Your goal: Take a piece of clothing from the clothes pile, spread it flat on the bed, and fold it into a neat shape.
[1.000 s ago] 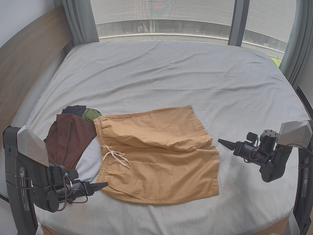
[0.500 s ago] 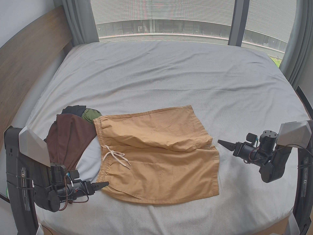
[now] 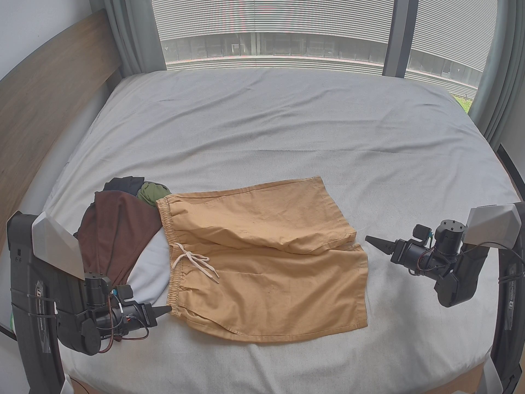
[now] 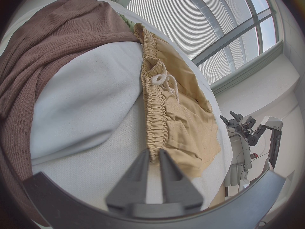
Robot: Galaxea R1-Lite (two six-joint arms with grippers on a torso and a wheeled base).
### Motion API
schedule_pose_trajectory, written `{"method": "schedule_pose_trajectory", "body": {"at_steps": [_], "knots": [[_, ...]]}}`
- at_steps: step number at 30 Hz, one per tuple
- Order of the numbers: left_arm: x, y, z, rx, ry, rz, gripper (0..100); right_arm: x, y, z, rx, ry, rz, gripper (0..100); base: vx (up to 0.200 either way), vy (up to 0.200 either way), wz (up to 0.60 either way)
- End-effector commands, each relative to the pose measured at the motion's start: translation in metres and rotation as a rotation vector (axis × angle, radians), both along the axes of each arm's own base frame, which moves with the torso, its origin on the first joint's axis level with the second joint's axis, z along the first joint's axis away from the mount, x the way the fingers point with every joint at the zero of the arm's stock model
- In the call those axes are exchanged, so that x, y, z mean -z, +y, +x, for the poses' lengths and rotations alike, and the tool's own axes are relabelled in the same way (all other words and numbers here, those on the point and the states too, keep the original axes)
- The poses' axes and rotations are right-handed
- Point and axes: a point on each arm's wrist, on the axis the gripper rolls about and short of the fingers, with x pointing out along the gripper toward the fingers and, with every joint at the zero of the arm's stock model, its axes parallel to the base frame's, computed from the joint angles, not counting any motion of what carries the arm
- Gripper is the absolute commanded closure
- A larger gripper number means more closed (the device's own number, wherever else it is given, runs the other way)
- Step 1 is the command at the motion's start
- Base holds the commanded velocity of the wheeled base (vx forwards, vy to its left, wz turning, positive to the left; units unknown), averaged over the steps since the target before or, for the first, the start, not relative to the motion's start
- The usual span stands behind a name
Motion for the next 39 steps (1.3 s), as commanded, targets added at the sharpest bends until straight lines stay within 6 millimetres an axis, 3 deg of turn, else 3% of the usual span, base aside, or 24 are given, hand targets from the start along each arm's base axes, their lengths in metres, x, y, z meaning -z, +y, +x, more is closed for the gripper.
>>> {"method": "schedule_pose_trajectory", "body": {"at_steps": [1, 14, 29, 39], "knots": [[0.001, 0.0, 0.0, -0.001, 0.002, 0.0, 100, 0.002, 0.0, 0.0, -0.001, 0.003, 0.0, 0, 0.0, 0.0, 0.0], [-0.001, 0.003, 0.0, -0.013, -0.005, 0.006, 100, 0.009, 0.0, -0.001, -0.006, 0.006, -0.027, 0, 0.0, 0.0, 0.0], [-0.004, 0.011, 0.0, -0.044, -0.016, 0.012, 100, 0.029, 0.004, -0.019, -0.042, 0.08, -0.066, 0, 0.0, 0.0, 0.0], [-0.004, 0.008, -0.002, -0.033, -0.005, 0.009, 100, 0.03, 0.004, -0.019, -0.044, 0.081, -0.07, 0, 0.0, 0.0, 0.0]]}}
